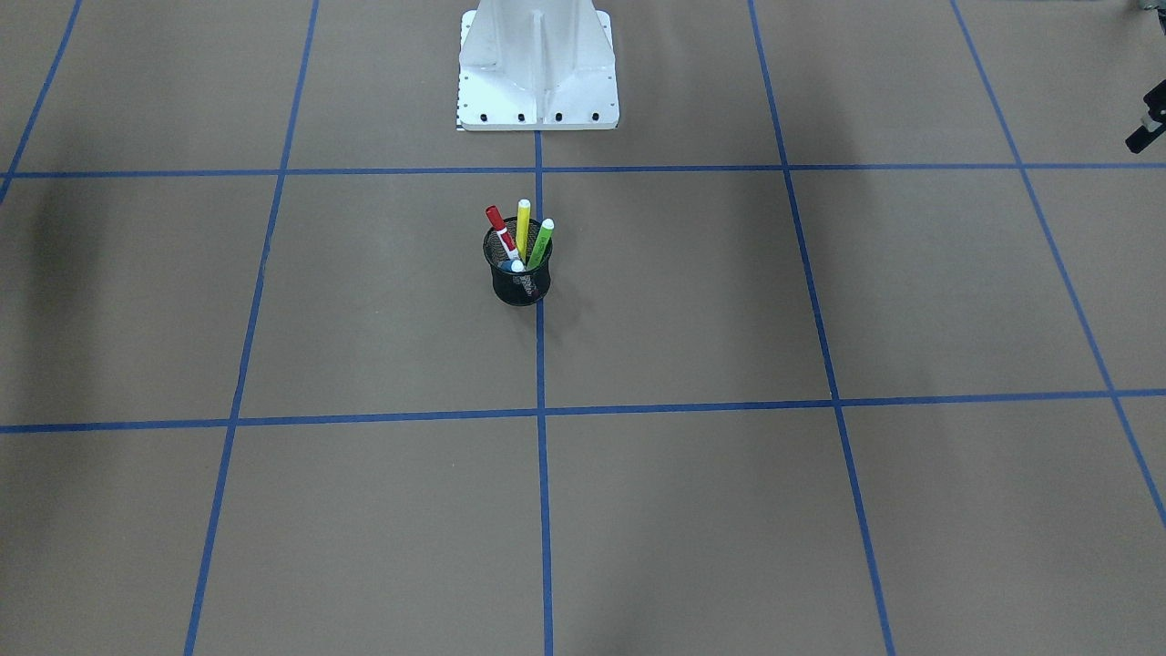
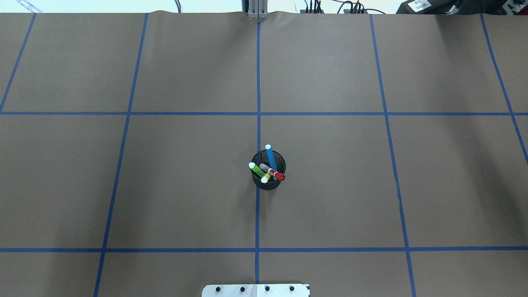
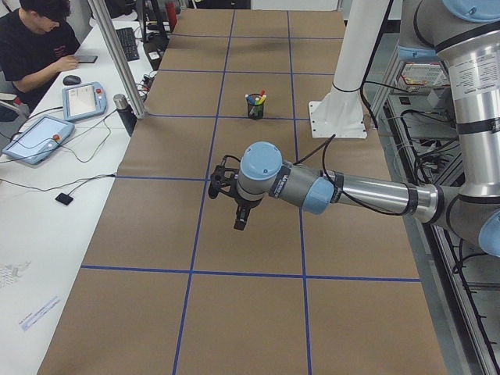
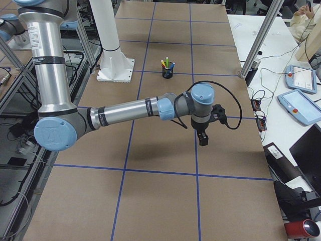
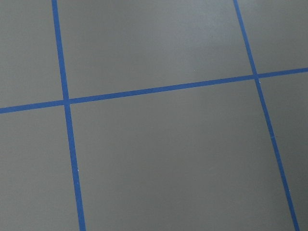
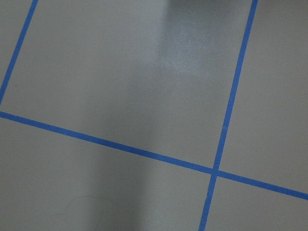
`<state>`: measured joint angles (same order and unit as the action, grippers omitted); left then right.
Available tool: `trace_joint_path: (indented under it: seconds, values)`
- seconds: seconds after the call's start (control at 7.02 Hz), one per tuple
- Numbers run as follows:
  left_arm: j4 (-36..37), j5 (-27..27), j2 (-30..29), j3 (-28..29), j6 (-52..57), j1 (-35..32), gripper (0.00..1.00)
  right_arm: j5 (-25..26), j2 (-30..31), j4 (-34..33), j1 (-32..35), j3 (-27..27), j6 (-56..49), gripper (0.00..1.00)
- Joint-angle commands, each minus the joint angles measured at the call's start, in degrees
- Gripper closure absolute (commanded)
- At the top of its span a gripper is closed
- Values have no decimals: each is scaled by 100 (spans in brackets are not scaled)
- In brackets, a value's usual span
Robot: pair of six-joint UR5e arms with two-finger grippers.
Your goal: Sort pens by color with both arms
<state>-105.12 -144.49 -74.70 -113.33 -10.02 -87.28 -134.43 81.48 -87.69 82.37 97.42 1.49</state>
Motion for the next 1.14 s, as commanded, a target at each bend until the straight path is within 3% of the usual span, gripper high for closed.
trace_joint_path:
  seconds: [0.0,0.57,0.71,1.0]
  values:
    - [9,9,16,38,0,9,0,-40,-823,-37,-623,23,562,0]
    - [18,9,16,65,0,26,0,318,-2046,155,-2414,733,2711,1]
    - [18,17,16,82,-9,44,0,790,-2162,382,-2932,770,3395,1]
    - [27,18,16,144,-9,53,0,1757,-2232,831,-3664,761,3709,1]
